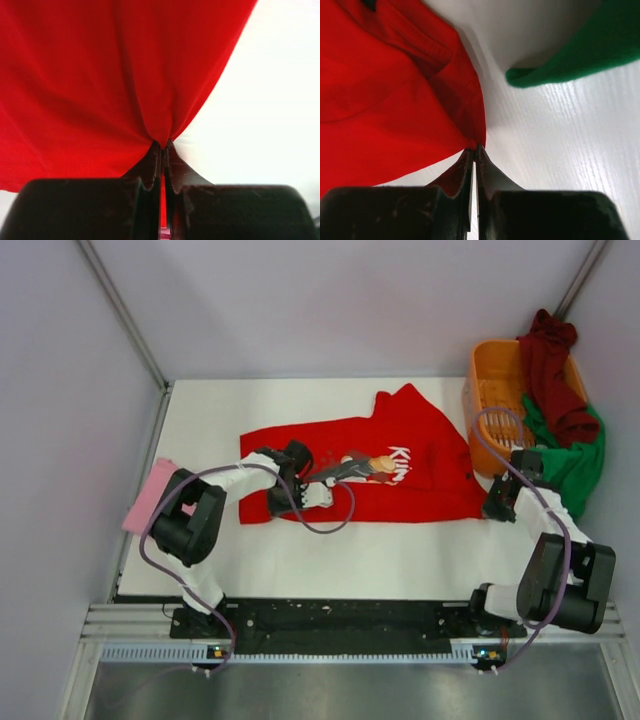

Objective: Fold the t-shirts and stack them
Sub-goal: Fold the flattened tshirt in 1/3 of the way

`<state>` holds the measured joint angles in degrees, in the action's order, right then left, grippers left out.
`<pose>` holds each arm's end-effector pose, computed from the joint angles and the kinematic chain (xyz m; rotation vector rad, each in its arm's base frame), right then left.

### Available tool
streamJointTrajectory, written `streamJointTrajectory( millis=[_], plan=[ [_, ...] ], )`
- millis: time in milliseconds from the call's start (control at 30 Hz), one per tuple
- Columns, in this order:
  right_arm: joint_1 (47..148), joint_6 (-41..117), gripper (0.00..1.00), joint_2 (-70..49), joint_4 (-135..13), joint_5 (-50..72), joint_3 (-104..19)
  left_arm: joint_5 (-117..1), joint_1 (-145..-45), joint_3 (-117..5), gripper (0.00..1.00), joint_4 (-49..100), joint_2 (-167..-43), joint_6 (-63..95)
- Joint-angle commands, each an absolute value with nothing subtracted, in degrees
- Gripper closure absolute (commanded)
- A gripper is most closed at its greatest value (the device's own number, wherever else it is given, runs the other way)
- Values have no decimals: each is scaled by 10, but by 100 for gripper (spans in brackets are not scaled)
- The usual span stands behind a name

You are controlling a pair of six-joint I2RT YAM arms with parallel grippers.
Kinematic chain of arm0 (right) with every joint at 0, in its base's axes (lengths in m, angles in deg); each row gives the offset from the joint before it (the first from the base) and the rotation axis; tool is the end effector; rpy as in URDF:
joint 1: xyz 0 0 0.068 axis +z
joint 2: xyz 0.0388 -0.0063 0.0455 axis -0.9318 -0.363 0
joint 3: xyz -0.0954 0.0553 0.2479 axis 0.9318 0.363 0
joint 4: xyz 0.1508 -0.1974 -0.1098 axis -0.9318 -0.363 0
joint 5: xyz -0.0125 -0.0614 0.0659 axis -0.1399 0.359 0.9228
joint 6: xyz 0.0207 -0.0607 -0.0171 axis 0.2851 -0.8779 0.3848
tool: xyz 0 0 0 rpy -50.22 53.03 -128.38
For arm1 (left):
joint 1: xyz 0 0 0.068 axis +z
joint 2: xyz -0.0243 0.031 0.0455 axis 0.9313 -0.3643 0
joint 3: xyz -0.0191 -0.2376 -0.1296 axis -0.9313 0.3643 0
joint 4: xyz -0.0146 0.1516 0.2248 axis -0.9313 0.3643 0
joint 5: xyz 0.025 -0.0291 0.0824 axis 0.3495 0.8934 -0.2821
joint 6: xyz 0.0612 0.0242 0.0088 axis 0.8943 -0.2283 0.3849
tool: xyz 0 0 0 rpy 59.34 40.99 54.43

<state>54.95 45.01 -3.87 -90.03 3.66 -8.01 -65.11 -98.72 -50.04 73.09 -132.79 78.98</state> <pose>0.2466 -0.0598 0.1614 0.6313 2.5987 0.0140 0.2912 -0.1699 0.1372 1.9641 2.2733 0.0060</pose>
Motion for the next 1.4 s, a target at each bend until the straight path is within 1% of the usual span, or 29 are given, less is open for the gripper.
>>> streamJointTrajectory(
  millis=[0, 33, 67, 100, 133, 167, 200, 233, 333, 367, 400, 433, 500, 567, 600, 633, 667, 700, 767, 833, 967, 1067, 1367],
  plan=[
    [524, 456, 100, -41, -899, 9, -91, -597, -994, -472, 98, 812, -1304, 758],
    [524, 457, 100, -36, -899, 7, -89, -602, -995, -461, 93, 815, -1301, 759],
    [523, 458, 100, -33, -899, 3, -88, -604, -995, -452, 86, 820, -1297, 761],
    [523, 459, 100, -30, -899, 0, -88, -602, -994, -447, 74, 829, -1294, 764],
    [523, 459, 100, -28, -899, -6, -87, -598, -995, -446, 54, 838, -1293, 764],
    [523, 459, 93, -27, -899, -7, -87, -592, -994, -449, 14, 847, -1290, 760],
    [524, 460, 86, -25, -900, -6, -88, -583, -991, -457, 5, 858, -1286, 756],
    [523, 460, 78, -25, -900, -6, -88, -570, -987, -473, 5, 868, -1279, 753],
    [523, 456, 65, -20, -905, 4, -95, -519, -958, -537, 6, 905, -1255, 743],
    [524, 457, 61, -16, -906, 8, -99, -505, -945, -575, 8, 912, -1251, 738],
    [523, 457, 59, -13, -906, 12, -101, -500, -928, -605, 12, 917, -1251, 732],
    [523, 459, 57, -9, -907, 15, -104, -499, -908, -625, 19, 913, -1256, 723],
    [524, 461, 56, 2, -907, 19, -107, -529, -869, -660, 43, 883, -1276, 700],
    [525, 460, 54, 14, -908, 24, -109, -584, -830, -697, 63, 866, -1317, 681],
    [525, 461, 53, 21, -908, 28, -109, -610, -817, -712, 70, 864, -1352, 665],
    [525, 461, 52, 24, -908, 29, -109, -638, -808, -724, 71, 859, -1371, 656],
    [526, 462, 52, 29, -908, 28, -110, -655, -799, -728, 69, 843, -1387, 651],
    [526, 462, 52, 29, -907, 29, -111, -676, -791, -725, 65, 825, -1394, 650],
    [526, 461, 52, 31, -907, 44, -113, -692, -780, -714, 51, 788, -1401, 652],
    [526, 462, 52, 31, -906, 48, -113, -705, -768, -708, 49, 766, -1409, 656],
    [527, 463, 52, 28, -898, 54, -109, -720, -750, -709, 50, 739, -1435, 658],
    [526, 463, 51, 29, -898, 55, -111, -721, -735, -717, 56, 747, -1459, 656],
    [526, 462, 51, 36, -898, 51, -119, -670, -690, -719, 63, 797, -1487, 651]
  ],
)
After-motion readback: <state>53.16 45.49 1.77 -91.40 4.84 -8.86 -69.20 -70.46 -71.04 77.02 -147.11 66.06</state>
